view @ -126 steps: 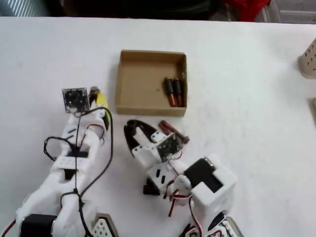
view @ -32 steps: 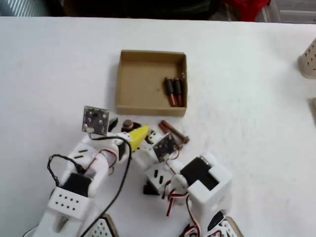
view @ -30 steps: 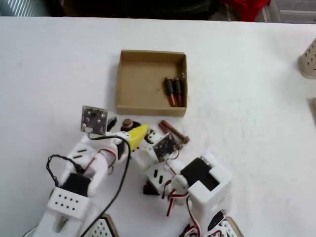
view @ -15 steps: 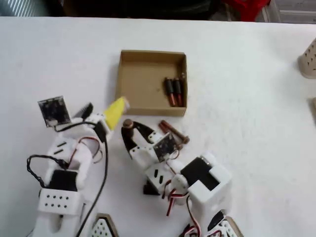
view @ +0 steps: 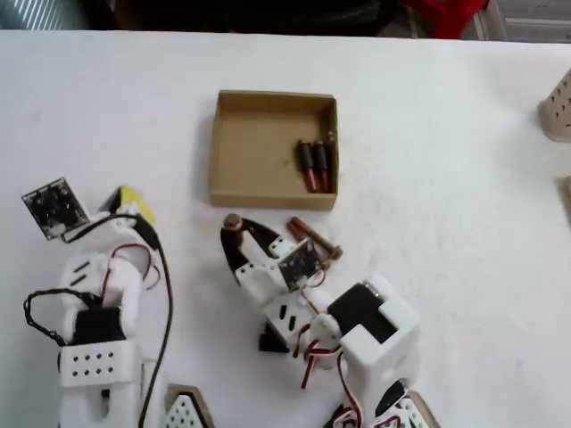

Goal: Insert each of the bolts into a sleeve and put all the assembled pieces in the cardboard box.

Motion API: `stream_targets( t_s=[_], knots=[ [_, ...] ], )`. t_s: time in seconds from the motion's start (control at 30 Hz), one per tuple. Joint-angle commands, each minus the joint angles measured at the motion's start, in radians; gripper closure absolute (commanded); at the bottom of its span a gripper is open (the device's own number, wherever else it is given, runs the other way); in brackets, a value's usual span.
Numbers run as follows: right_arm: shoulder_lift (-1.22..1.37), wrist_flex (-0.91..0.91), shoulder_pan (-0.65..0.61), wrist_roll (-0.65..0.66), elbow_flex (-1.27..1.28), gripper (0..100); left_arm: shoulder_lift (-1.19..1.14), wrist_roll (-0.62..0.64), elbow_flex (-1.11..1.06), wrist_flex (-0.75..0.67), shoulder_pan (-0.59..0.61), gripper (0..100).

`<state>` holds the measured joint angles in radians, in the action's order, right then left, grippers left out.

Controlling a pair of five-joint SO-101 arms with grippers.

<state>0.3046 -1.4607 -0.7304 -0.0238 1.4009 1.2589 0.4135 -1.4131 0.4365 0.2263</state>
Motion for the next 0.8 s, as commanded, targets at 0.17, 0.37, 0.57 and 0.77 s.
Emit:
stream_targets(
  t_s=[0.17, 0.37, 0.57, 0.77],
  knots=[
    [-0.018, 0.001, 0.041, 0.009, -0.009, 98.2, 0.038, -0.273, -0.118, 0.241, 0.051, 97],
    [-0.168, 0.09, 0.045, 0.006, 0.049, 98.2, 0.038, -0.35, -0.15, 0.252, 0.05, 97],
    [-0.559, 0.625, 0.111, 0.002, 0.051, 98.2, 0.038, -0.35, -0.147, 0.252, 0.05, 97],
    [-0.901, 1.141, 0.193, 0.002, -0.032, 98.2, 0.038, -0.393, -0.152, 0.252, 0.048, 97]
  ],
)
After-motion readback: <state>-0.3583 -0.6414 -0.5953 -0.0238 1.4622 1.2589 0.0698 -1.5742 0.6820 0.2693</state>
